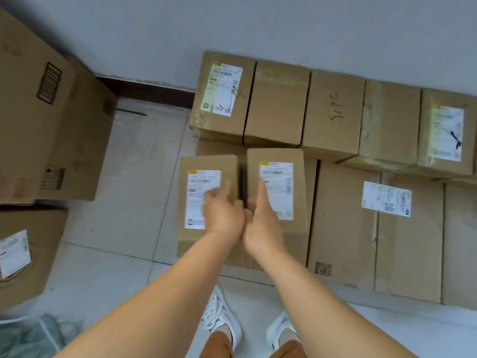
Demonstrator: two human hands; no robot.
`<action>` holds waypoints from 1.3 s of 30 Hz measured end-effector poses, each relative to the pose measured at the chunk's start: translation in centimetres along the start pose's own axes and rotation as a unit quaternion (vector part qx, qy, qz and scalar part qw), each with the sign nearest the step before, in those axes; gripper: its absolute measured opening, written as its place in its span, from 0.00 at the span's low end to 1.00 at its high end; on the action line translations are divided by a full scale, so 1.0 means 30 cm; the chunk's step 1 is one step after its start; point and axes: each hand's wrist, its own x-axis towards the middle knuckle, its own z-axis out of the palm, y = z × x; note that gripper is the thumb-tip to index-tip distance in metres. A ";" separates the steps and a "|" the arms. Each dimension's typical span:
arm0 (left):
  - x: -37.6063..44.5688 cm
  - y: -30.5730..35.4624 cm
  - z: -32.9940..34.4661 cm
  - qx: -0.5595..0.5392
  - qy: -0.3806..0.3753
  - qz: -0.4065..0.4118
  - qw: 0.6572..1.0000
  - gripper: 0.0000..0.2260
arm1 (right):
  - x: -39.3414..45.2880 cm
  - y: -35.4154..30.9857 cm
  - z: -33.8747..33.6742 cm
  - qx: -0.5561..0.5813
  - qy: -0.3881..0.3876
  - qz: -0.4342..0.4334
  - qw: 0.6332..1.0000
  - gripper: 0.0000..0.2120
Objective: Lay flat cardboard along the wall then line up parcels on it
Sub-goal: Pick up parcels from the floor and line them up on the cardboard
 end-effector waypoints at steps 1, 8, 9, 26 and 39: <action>-0.006 0.003 0.011 -0.009 -0.012 0.003 1.000 0.24 | -0.003 0.007 0.007 0.017 -0.005 0.010 1.000 0.33; 0.009 -0.094 -0.011 0.017 -0.005 -0.004 1.000 0.25 | 0.009 0.088 -0.063 -0.033 -0.007 0.028 0.999 0.36; 0.000 -0.112 -0.014 0.024 0.018 -0.025 0.999 0.26 | 0.016 0.091 -0.068 -0.041 0.000 0.030 0.999 0.37; 0.114 -0.246 -0.059 0.031 0.010 -0.032 0.999 0.45 | 0.089 0.150 -0.084 0.000 -0.005 0.147 0.989 0.51; 0.184 -0.224 -0.096 0.094 -0.011 0.011 0.995 0.43 | 0.144 0.136 -0.067 -0.028 0.046 0.118 0.992 0.45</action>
